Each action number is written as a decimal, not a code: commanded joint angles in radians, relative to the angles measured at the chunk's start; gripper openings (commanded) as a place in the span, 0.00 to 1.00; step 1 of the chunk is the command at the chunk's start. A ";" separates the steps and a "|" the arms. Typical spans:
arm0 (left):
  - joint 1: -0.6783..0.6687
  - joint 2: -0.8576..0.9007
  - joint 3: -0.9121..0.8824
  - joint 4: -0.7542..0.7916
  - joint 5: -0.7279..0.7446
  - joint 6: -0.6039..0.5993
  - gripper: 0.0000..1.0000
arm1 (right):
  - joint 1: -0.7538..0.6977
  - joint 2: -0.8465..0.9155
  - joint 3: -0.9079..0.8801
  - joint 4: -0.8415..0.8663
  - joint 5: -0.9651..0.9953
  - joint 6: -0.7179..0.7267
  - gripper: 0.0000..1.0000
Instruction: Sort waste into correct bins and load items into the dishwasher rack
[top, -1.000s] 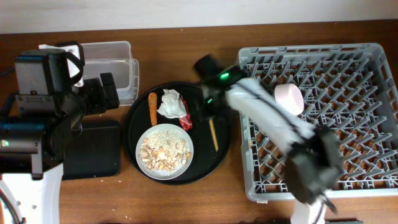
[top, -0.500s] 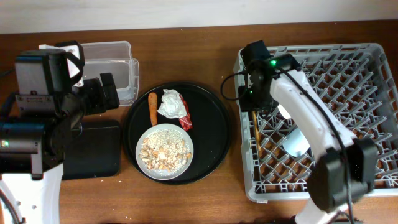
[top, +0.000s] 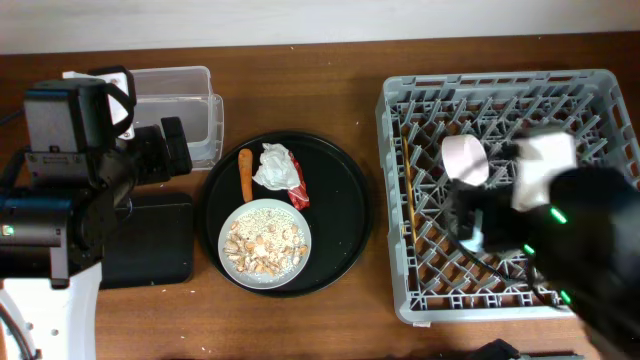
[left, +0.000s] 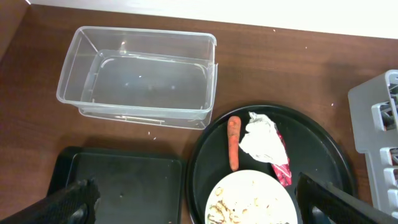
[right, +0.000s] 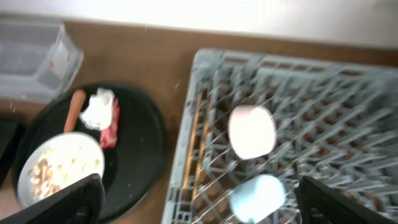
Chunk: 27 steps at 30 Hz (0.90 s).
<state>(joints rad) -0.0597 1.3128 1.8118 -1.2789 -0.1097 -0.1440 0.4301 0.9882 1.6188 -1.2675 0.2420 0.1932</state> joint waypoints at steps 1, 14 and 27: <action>0.002 0.001 0.000 0.001 -0.011 -0.013 0.99 | -0.008 -0.092 -0.027 0.096 0.149 -0.042 0.98; 0.002 0.001 0.000 0.001 -0.011 -0.013 0.99 | -0.348 -0.768 -1.229 0.923 -0.231 -0.081 0.98; 0.002 0.001 0.000 0.001 -0.011 -0.013 0.99 | -0.346 -0.985 -1.613 1.238 -0.231 -0.081 0.98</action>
<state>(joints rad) -0.0597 1.3136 1.8103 -1.2793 -0.1101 -0.1440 0.0879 0.0147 0.0105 -0.0284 0.0166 0.1081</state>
